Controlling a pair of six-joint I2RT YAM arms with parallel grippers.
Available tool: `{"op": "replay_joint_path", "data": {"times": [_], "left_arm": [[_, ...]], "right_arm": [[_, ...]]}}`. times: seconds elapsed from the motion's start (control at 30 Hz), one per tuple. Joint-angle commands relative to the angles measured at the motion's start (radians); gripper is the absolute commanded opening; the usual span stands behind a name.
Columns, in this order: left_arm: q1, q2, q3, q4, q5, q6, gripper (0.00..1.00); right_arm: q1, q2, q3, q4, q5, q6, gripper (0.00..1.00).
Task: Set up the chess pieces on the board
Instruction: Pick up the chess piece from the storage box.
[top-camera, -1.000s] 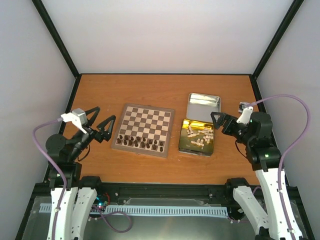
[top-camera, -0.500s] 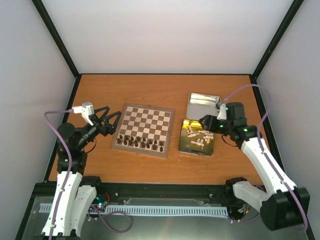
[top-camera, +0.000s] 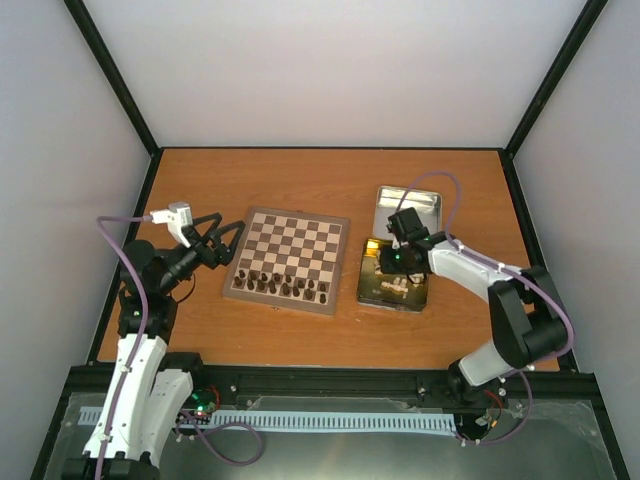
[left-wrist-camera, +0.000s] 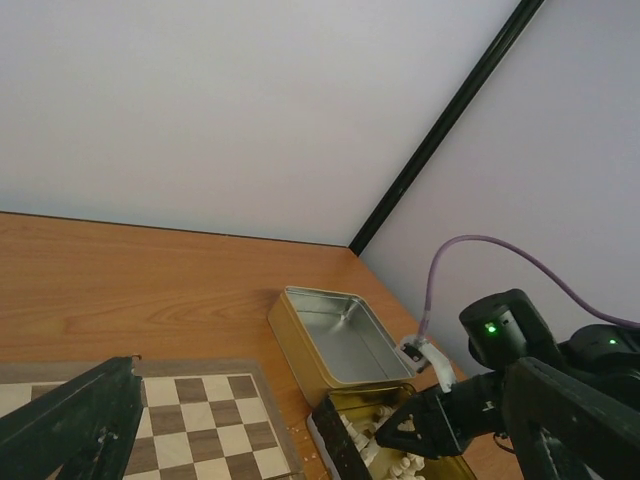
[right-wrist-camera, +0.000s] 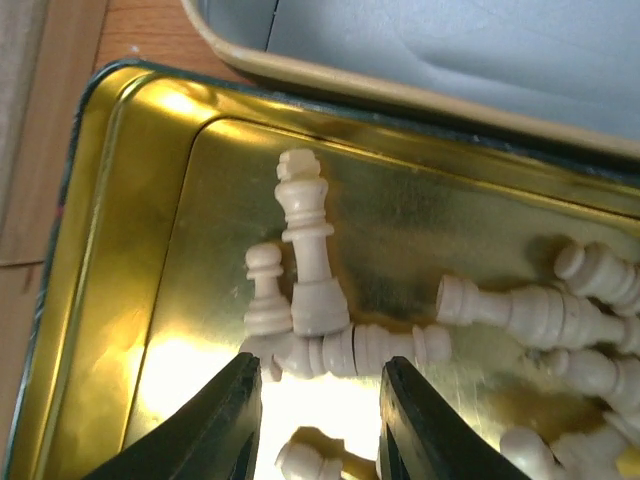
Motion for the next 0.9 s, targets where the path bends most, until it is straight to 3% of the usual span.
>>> {"op": "replay_joint_path", "data": {"times": [0.0,0.63,0.77,0.87], "left_arm": [[0.009,0.020,0.018,0.043,0.000,0.008,1.00],[0.008,0.043,0.010,0.050,0.003,-0.004,1.00],[0.008,0.038,0.012,0.042,-0.002,0.006,1.00],[0.008,0.043,0.024,0.021,-0.009,0.008,1.00]], "right_arm": [[0.017,0.065,0.059,0.064,0.051,-0.030,0.34],[0.047,0.213,0.063,0.113,0.137,-0.063,0.27],[0.047,0.225,0.060,0.129,0.158,-0.067,0.17],[0.052,0.181,0.041,0.152,0.172,-0.059,0.14]]}}
